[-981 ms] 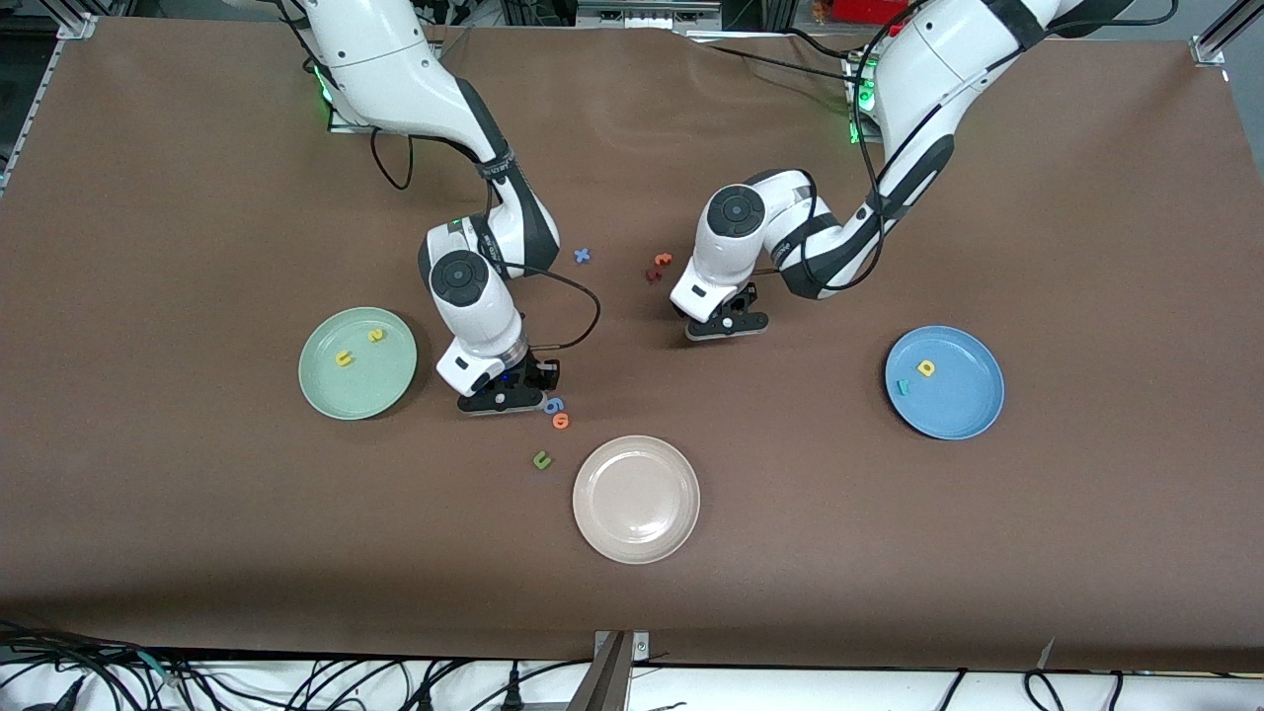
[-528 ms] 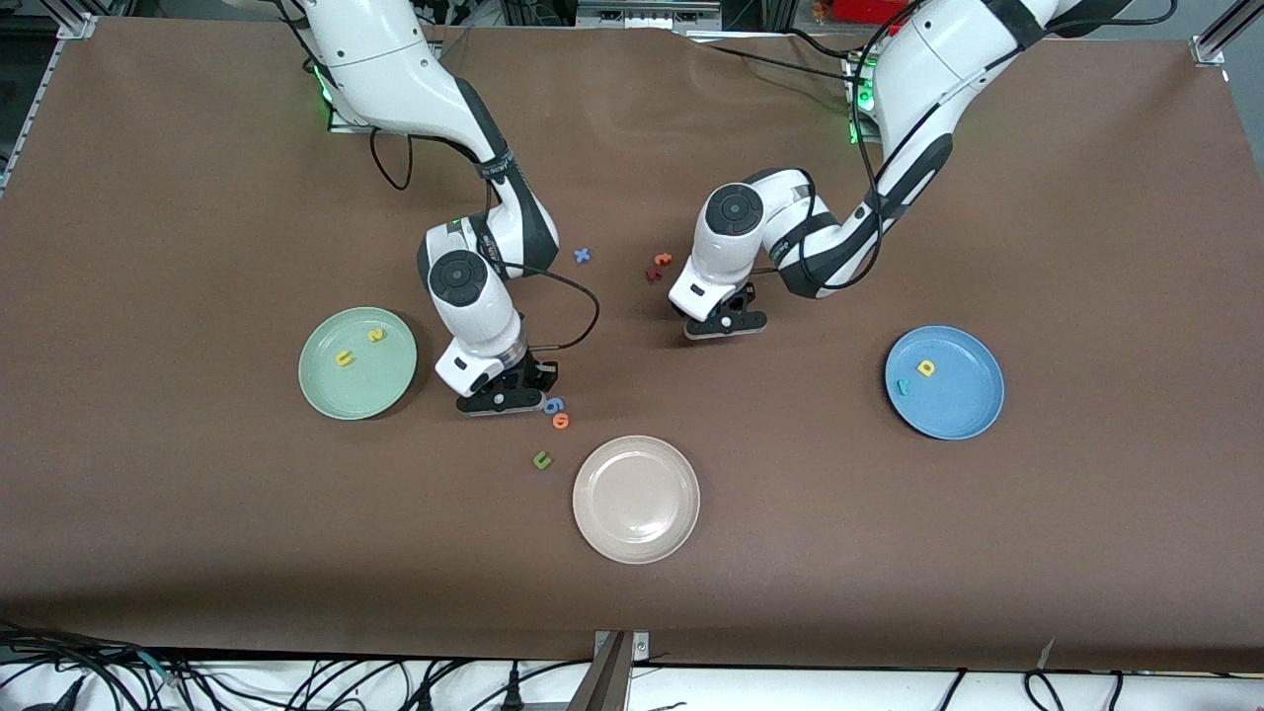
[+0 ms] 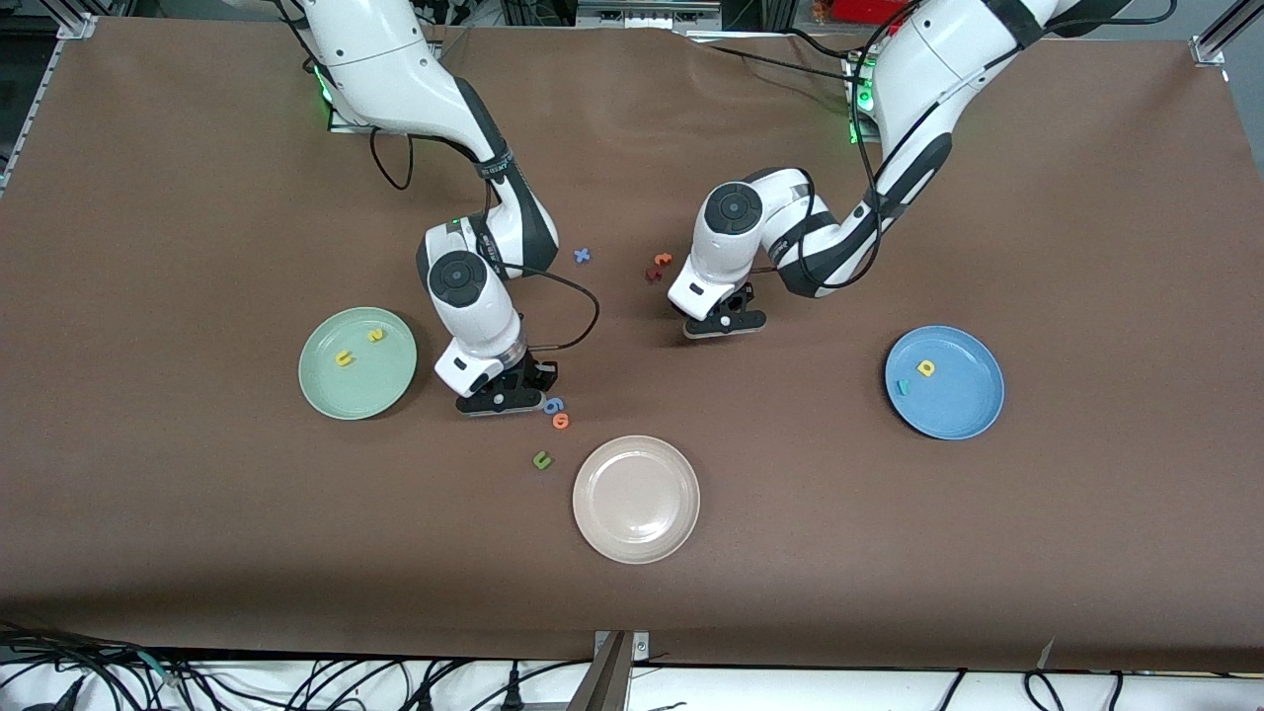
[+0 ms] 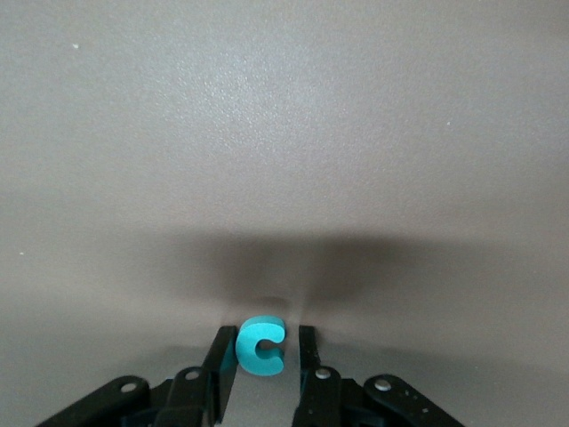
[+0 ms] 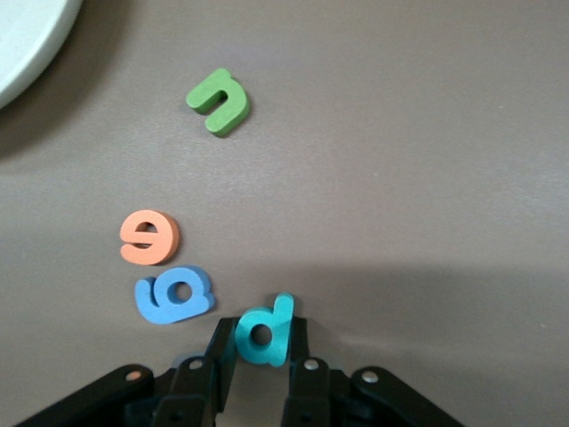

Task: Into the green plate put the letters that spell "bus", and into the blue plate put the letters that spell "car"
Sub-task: 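Drop the teal d on the green plate while the left gripper lifts the c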

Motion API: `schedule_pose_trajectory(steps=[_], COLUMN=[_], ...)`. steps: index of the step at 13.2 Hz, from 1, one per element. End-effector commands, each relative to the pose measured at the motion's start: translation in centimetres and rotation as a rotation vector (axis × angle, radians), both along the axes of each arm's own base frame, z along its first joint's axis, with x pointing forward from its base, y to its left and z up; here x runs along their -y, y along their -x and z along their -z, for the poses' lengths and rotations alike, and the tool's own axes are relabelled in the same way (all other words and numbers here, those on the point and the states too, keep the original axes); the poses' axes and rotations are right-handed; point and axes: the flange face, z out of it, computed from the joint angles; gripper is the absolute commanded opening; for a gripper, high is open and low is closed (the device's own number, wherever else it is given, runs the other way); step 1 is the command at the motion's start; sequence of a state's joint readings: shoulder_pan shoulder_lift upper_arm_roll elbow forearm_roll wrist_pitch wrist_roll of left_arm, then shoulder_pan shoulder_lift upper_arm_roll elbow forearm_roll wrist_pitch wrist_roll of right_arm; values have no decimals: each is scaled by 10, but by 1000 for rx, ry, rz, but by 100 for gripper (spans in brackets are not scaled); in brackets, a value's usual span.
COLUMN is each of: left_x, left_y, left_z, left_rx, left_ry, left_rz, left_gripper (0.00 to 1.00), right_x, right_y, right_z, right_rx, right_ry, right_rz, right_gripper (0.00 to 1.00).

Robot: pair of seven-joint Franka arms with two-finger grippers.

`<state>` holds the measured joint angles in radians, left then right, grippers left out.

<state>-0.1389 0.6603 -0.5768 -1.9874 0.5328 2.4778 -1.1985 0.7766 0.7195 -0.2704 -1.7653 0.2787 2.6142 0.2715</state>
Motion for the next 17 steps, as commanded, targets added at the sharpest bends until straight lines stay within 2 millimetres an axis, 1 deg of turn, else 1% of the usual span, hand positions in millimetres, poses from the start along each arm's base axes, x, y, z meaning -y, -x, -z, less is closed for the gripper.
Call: schedule_pose_trajectory(steps=[1, 3, 4, 6, 7, 8, 9, 10, 11, 13, 16, 17], left_x=[-2, -2, -2, -2, -2, -2, -3, -3, -2, -2, -5, -7], left_y=[11, 11, 11, 11, 11, 11, 11, 11, 11, 11, 6, 0], left_z=[15, 15, 15, 15, 15, 15, 16, 16, 15, 16, 10, 7], left_rx=[-7, -7, -7, -7, -7, -7, -7, -7, -7, -8, 2, 7], left_ry=[-30, -30, -31, -31, -31, -31, -32, -32, -31, -32, -31, -33], left_rz=[7, 7, 7, 7, 7, 7, 6, 6, 7, 7, 0, -6], left_gripper=[29, 28, 25, 24, 23, 22, 20, 20, 20, 20, 19, 19], right_x=[17, 35, 45, 81, 101, 124, 147, 163, 174, 196, 211, 216], right_y=[-10, -18, -21, -27, -29, -30, -31, -31, -29, -25, -11, -6], right_z=[-30, -57, -71, -101, -111, -118, -120, -120, -117, -102, -71, -60], right_rx=[-37, -61, -77, -126, -167, -212, -259, -285, -304, -324, -342, -338], right_ry=[7, 13, 15, 31, 45, 64, 85, 98, 107, 129, 148, 154], right_rz=[15, 41, 59, 111, 144, 180, 211, 229, 243, 273, 272, 276], right_gripper=[13, 13, 13, 13, 13, 13, 14, 14, 14, 14, 14, 14])
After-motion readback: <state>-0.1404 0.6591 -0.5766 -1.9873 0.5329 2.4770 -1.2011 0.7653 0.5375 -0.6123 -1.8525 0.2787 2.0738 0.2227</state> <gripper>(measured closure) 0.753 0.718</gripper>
